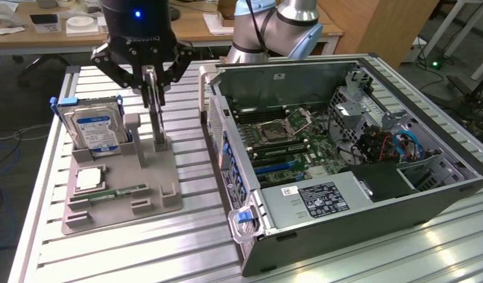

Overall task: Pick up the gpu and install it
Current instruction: 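Pick up the gpu and move the gpu toward the slot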

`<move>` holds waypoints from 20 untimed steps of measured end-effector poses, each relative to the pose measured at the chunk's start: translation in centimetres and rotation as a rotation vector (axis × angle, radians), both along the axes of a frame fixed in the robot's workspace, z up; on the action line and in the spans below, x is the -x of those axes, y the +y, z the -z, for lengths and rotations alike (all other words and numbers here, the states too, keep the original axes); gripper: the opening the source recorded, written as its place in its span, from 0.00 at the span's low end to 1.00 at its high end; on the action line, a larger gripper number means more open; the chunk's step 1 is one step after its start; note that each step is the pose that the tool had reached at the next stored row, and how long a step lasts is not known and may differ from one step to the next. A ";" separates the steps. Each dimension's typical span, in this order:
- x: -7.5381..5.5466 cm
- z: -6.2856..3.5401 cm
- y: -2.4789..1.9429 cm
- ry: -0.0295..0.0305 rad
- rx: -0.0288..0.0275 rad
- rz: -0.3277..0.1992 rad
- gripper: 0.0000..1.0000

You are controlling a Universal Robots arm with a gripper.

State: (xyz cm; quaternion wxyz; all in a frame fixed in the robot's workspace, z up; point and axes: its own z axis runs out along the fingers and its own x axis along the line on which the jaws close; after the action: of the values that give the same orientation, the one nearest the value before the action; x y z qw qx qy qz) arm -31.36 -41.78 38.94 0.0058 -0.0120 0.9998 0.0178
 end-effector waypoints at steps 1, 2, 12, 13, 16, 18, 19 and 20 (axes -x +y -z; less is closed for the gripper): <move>0.0 -0.23 0.00 0.0000 -0.0001 0.001 0.28; 0.0 -0.54 0.00 0.0000 -0.0001 0.011 0.28; 0.0 -1.26 0.00 -0.0001 -0.0001 0.052 0.28; 0.0 -1.26 0.00 0.0001 0.0000 0.052 0.28; -0.3 -1.26 0.00 0.0001 0.0000 0.052 0.28; -0.7 -1.26 0.00 0.0001 -0.0001 0.052 0.28; -0.9 -1.27 0.00 0.0001 -0.0001 0.052 0.28; -1.2 -1.26 0.00 0.0001 -0.0002 0.052 0.28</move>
State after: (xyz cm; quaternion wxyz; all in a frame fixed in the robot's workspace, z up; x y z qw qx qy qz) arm -30.21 -41.78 40.20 0.0062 0.0138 0.9997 0.0177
